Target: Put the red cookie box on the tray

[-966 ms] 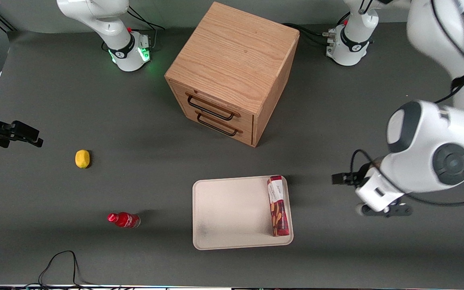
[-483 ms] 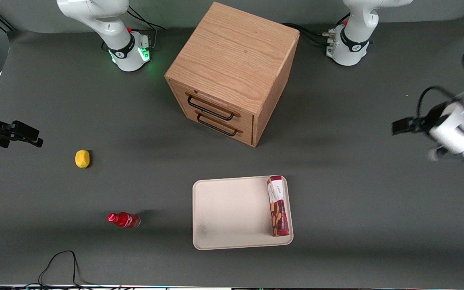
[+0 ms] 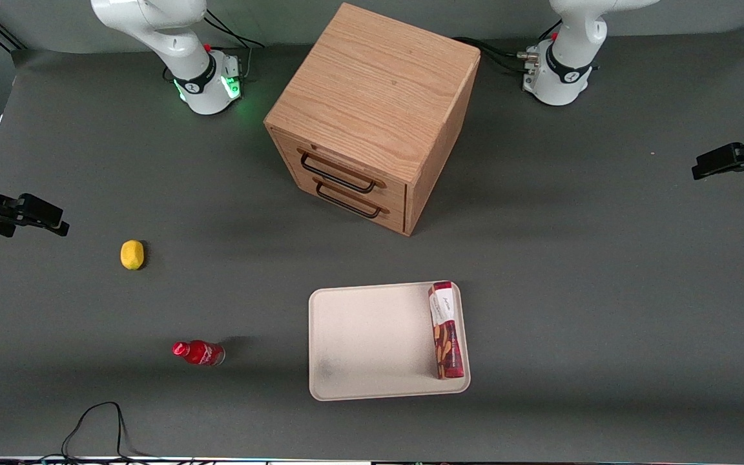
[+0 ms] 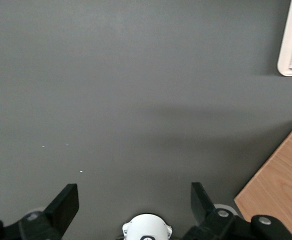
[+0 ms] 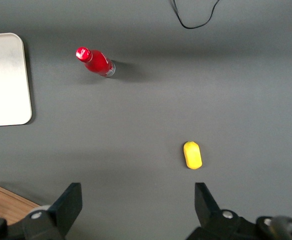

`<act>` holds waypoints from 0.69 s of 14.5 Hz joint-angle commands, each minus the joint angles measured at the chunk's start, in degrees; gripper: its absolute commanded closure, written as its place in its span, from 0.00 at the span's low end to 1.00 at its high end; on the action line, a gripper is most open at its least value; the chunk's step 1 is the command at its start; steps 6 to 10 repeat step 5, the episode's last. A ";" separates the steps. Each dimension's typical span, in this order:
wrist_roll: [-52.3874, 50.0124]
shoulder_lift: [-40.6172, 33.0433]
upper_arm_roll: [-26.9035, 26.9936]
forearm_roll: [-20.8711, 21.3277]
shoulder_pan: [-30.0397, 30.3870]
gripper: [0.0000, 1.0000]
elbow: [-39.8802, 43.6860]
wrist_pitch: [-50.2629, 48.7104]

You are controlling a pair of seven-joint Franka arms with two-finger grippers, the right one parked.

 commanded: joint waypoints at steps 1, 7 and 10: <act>0.40 0.25 3.02 1.48 -2.77 0.00 0.97 -0.25; 0.40 0.34 3.20 1.56 -3.03 0.00 0.97 -0.25; 0.40 0.34 3.20 1.56 -3.03 0.00 0.97 -0.25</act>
